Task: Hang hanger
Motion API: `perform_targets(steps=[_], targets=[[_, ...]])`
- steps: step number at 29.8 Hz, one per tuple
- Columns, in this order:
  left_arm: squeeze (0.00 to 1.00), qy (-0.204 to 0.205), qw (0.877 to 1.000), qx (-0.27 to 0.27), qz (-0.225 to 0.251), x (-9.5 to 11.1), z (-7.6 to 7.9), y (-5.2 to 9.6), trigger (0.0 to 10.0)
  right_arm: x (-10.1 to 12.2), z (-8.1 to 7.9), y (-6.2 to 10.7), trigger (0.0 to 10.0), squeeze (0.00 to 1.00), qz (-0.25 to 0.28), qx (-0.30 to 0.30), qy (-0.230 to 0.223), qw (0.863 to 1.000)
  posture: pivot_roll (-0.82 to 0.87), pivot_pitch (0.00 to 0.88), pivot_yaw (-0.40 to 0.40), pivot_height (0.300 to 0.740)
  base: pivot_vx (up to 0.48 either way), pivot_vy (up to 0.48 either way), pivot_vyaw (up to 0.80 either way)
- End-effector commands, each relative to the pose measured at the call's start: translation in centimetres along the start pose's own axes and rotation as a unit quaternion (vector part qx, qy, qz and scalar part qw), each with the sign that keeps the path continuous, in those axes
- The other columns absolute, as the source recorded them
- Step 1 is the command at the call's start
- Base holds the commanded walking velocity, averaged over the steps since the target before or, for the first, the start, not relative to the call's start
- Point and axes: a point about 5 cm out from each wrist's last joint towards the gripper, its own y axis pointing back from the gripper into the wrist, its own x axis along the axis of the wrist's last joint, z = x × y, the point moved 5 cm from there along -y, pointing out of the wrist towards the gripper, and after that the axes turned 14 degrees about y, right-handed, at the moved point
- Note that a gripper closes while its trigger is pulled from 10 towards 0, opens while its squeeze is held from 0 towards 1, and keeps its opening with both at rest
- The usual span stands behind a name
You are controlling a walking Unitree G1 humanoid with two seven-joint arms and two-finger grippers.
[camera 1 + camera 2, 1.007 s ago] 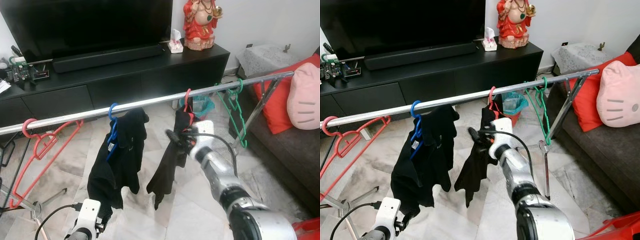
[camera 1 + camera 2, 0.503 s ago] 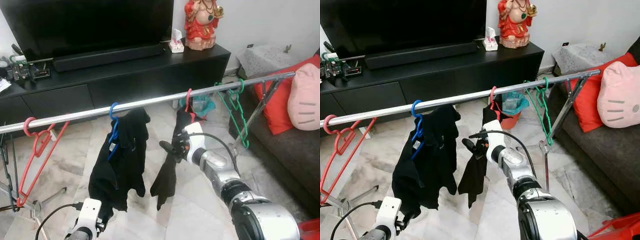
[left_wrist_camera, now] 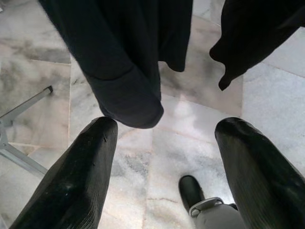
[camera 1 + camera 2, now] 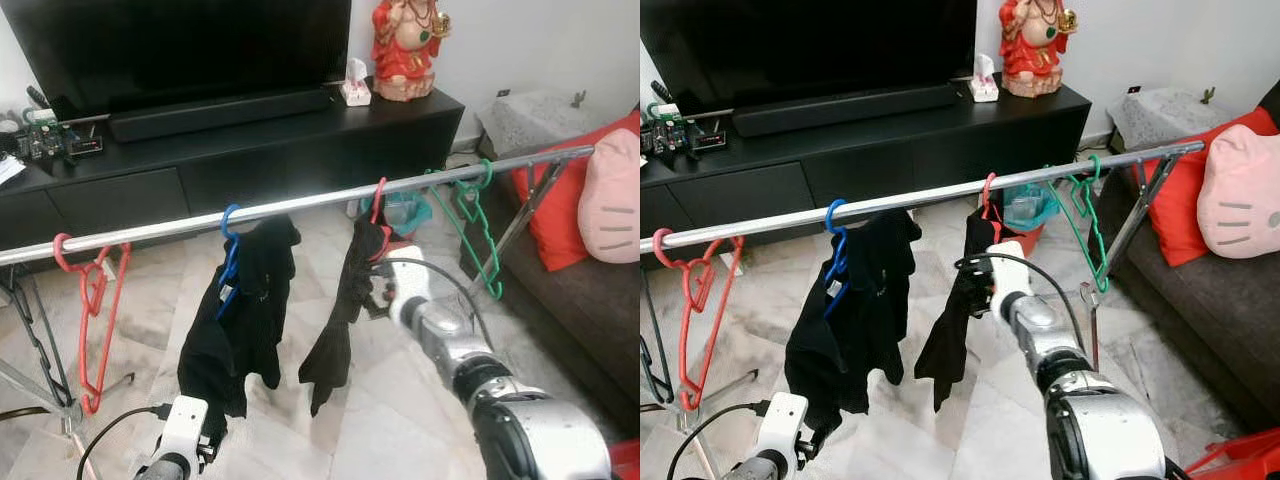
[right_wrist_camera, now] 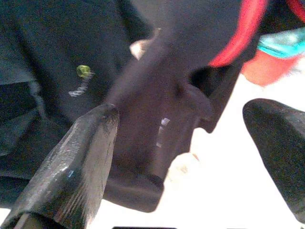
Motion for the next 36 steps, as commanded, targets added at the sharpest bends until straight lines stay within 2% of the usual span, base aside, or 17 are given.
perform_targets(steps=[1, 9, 12, 13, 14, 17, 18, 21, 22, 26, 28, 29, 31, 36], targets=[[0.0, -0.008, 1.0, 0.001, -0.004, -0.1, 0.1, -0.1, 10.0, -1.5, 0.1, 0.2, 10.0, 0.0, -0.027, -0.017, -0.014, 0.999, 0.05, 0.0, -0.045, 0.74, 0.0, 0.0, 0.0], [0.0, -0.009, 1.0, 0.002, 0.009, 0.4, 0.2, -0.2, 10.0, -2.5, 1.3, 0.6, 10.0, 0.0, -0.039, -0.069, -0.018, 0.997, 0.05, 0.0, -0.044, 0.74, 0.0, 0.0, 0.0], [0.0, -0.006, 1.0, 0.005, 0.014, 0.3, 0.0, 0.0, 10.0, -3.8, 2.3, 1.2, 10.0, 0.0, -0.044, -0.115, -0.034, 0.992, 0.05, 0.0, -0.043, 0.74, 0.0, 0.0, 0.0], [0.0, -0.005, 1.0, 0.008, 0.01, -0.1, -0.2, 0.2, 10.0, -5.2, 2.5, 1.6, 10.0, 0.0, -0.059, -0.132, -0.048, 0.988, 0.06, 0.0, -0.045, 0.74, 0.0, 0.0, 0.0], [0.0, -0.005, 1.0, 0.008, 0.01, -0.1, -0.2, 0.2, 10.0, -5.2, 2.5, 1.6, 10.0, 0.0, -0.059, -0.132, -0.048, 0.988, 0.06, 0.0, -0.045, 0.74, 0.0, 0.0, 0.0], [0.0, -0.007, 1.0, 0.018, -0.017, -1.7, -0.9, 0.8, 10.0, -9.6, 1.0, 2.9, 10.0, 0.0, -0.117, -0.126, -0.054, 0.984, 0.06, 0.0, -0.042, 0.74, 0.0, 0.0, 0.0], [0.0, -0.009, 0.999, 0.02, -0.027, -2.3, -1.1, 1.0, 10.0, -12.2, 0.1, 3.8, 10.0, 0.0, -0.147, -0.118, -0.066, 0.98, 0.05, 0.0, -0.04, 0.74, 0.0, 0.0, 0.0], [0.0, -0.008, 0.999, 0.022, -0.033, -2.6, -1.3, 1.1, 10.0, -15.0, -0.6, 5.1, 10.0, 0.0, -0.185, -0.12, -0.07, 0.973, 0.05, 0.0, -0.037, 0.74, 0.0, 0.0, 0.0], [0.0, -0.007, 0.999, 0.024, -0.034, -2.6, -1.4, 1.1, 10.0, -17.1, -1.2, 6.3, 10.0, 0.0, -0.215, -0.125, -0.088, 0.965, 0.05, 0.0, -0.036, 0.74, 0.0, 0.0, 0.0], [0.0, -0.009, 0.999, 0.035, -0.033, -1.9, -1.7, 0.7, 10.0, -21.1, -2.8, 8.8, 10.0, 0.0, -0.271, -0.117, -0.091, 0.951, 0.05, 0.0, -0.032, 0.74, 0.0, 0.0, 0.0], [0.0, -0.006, 0.999, 0.035, -0.029, -1.7, -1.7, 0.7, 10.0, -21.4, -2.9, 9.0, 10.0, 0.0, -0.275, -0.117, -0.089, 0.95, 0.05, 0.0, -0.032, 0.74, 0.0, 0.0, 0.0], [0.0, -0.008, 0.999, 0.029, -0.02, -1.0, -1.4, 0.4, 10.0, -22.4, -3.2, 9.8, 10.0, 0.0, -0.29, -0.129, -0.104, 0.943, 0.05, 0.0, -0.03, 0.74, 0.0, -0.266, 0.0], [0.0, -0.011, 1.0, 0.025, -0.016, -0.7, -1.2, 0.3, 10.0, -22.8, -3.3, 10.2, 10.0, 0.0, -0.297, -0.135, -0.112, 0.939, 0.05, 0.0, -0.029, 0.74, 0.0, -0.266, 0.0], [0.0, -0.015, 1.0, 0.014, -0.012, -0.3, -0.7, 0.0, 10.0, -22.9, -3.5, 10.3, 10.0, 0.0, -0.292, -0.128, -0.099, 0.942, 0.04, 0.0, -0.021, 0.74, 0.0, -0.318, 0.0]])
